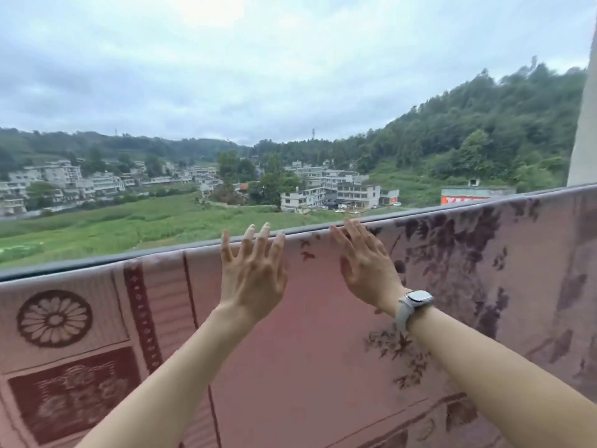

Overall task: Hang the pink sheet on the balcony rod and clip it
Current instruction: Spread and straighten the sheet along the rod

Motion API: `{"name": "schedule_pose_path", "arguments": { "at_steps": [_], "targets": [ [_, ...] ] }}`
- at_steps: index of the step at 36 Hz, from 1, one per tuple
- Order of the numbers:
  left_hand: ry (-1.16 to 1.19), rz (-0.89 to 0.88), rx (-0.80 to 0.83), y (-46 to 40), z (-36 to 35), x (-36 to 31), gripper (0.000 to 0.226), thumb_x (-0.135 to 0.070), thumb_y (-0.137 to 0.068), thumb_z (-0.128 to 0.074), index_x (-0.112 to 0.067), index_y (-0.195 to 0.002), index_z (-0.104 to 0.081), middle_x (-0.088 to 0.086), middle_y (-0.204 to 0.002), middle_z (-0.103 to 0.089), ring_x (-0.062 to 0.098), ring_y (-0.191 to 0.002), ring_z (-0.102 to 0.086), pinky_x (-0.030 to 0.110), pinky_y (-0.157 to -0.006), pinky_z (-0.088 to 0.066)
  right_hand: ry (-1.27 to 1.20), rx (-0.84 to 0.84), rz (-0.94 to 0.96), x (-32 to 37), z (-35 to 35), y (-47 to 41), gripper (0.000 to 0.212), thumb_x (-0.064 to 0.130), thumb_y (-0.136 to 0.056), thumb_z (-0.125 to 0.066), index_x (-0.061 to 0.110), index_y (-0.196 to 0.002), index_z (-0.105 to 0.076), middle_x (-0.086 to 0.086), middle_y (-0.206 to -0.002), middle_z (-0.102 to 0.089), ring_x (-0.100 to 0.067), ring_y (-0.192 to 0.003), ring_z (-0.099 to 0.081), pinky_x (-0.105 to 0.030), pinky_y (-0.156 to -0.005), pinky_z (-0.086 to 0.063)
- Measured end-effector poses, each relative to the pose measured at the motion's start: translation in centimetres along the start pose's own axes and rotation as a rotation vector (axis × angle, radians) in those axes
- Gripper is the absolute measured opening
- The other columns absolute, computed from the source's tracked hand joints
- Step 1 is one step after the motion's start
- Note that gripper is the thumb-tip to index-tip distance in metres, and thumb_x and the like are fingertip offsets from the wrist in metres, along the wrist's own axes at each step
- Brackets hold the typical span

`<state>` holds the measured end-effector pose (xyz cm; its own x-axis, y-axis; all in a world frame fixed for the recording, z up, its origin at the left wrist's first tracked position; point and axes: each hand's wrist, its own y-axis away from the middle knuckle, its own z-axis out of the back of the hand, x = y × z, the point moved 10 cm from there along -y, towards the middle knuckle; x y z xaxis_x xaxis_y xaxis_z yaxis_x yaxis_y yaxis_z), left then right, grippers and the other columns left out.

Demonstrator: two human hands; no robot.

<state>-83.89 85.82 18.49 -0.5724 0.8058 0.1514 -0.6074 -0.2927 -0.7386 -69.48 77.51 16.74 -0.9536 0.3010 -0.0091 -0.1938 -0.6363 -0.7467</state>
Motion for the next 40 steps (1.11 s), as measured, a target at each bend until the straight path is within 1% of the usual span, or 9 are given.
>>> {"name": "schedule_pose_path", "arguments": {
  "at_steps": [3,5,8,12,16,20,25,31,40],
  "targets": [
    [-0.006,-0.009,0.001,-2.4,-2.5,-5.6,0.057,-0.031,-0.076,-0.063,-0.014,-0.129,-0.048,0.013,-0.13,-0.051,0.034,-0.123,-0.044,0.065,-0.104,-0.019,0.082,0.071,0.219,-3.7,-0.7,2.2,0.059,0.016,-0.085,-0.044,0.021,-0.141,-0.028,-0.008,-0.152,-0.023,-0.023,-0.141,-0.019,-0.041,-0.111,-0.026],
    [0.012,-0.054,-0.024,-4.0,-3.7,-9.7,0.059,-0.029,-0.072,-0.067,-0.016,-0.127,-0.05,0.015,-0.13,-0.051,0.035,-0.123,-0.044,0.064,-0.104,-0.02,0.11,0.124,0.227,-7.3,-1.1,3.6,0.057,0.02,-0.081,-0.048,0.018,-0.136,-0.034,-0.011,-0.146,-0.036,-0.028,-0.135,-0.033,-0.043,-0.106,-0.036],
    [0.028,-0.137,-0.032,-6.7,-5.8,-16.3,0.063,-0.028,-0.067,-0.07,-0.018,-0.126,-0.053,0.017,-0.135,-0.048,0.038,-0.126,-0.042,0.066,-0.105,-0.018,0.107,0.181,0.062,-15.2,-0.8,5.0,0.054,0.013,-0.078,-0.053,0.014,-0.131,-0.044,-0.015,-0.14,-0.044,-0.032,-0.131,-0.039,-0.048,-0.098,-0.044],
    [0.058,-0.215,-0.027,-11.1,-9.3,-24.8,0.063,-0.026,-0.065,-0.072,-0.018,-0.125,-0.055,0.017,-0.14,-0.042,0.039,-0.13,-0.037,0.066,-0.105,-0.012,0.185,0.208,-0.097,-25.8,1.2,6.8,0.054,0.018,-0.081,-0.034,0.017,-0.135,-0.04,-0.011,-0.144,-0.038,-0.028,-0.135,-0.032,-0.047,-0.108,-0.033],
    [0.141,-0.314,-0.012,-14.7,-13.1,-34.8,0.063,-0.03,-0.067,-0.071,-0.018,-0.127,-0.053,0.016,-0.142,-0.039,0.036,-0.135,-0.029,0.064,-0.105,-0.007,0.227,0.153,-0.27,-35.8,4.1,10.0,0.053,0.025,-0.081,-0.029,0.018,-0.129,-0.051,-0.008,-0.137,-0.049,-0.026,-0.13,-0.04,-0.049,-0.107,-0.032],
    [0.276,-0.423,0.028,-17.6,-17.0,-45.7,0.063,-0.025,-0.066,-0.071,-0.018,-0.125,-0.054,0.015,-0.14,-0.044,0.034,-0.134,-0.032,0.065,-0.106,-0.012,0.275,0.157,-0.445,-46.0,6.5,14.4,0.051,0.025,-0.083,-0.029,0.016,-0.128,-0.051,-0.007,-0.139,-0.046,-0.024,-0.134,-0.034,-0.046,-0.112,-0.023],
    [0.475,-0.522,0.102,-21.8,-21.6,-59.4,0.059,-0.025,-0.085,-0.052,-0.02,-0.14,-0.031,0.008,-0.152,-0.023,0.025,-0.142,-0.013,0.061,-0.107,-0.017,0.398,0.21,-0.583,-58.4,10.1,19.2,0.048,0.025,-0.086,-0.031,0.018,-0.131,-0.047,-0.003,-0.143,-0.04,-0.02,-0.137,-0.026,-0.041,-0.114,-0.017],
    [0.593,-0.611,0.076,-29.0,-25.6,-74.5,0.058,-0.028,-0.087,-0.047,-0.022,-0.142,-0.027,0.004,-0.15,-0.027,0.02,-0.14,-0.017,0.052,-0.112,-0.009,0.555,0.311,-0.737,-73.0,15.2,21.9,0.04,0.021,-0.092,-0.037,0.021,-0.131,-0.045,0.001,-0.141,-0.043,-0.017,-0.133,-0.031,-0.041,-0.111,-0.021],
    [0.745,-0.698,0.1,-37.8,-30.9,-95.9,0.05,-0.024,-0.082,-0.05,-0.018,-0.132,-0.044,0.005,-0.139,-0.044,0.023,-0.131,-0.035,0.051,-0.108,-0.024,0.646,0.262,-0.858,-91.8,20.4,26.2,0.035,0.021,-0.092,-0.037,0.02,-0.124,-0.052,-0.001,-0.13,-0.054,-0.018,-0.124,-0.043,-0.037,-0.108,-0.025]
  ]
}}
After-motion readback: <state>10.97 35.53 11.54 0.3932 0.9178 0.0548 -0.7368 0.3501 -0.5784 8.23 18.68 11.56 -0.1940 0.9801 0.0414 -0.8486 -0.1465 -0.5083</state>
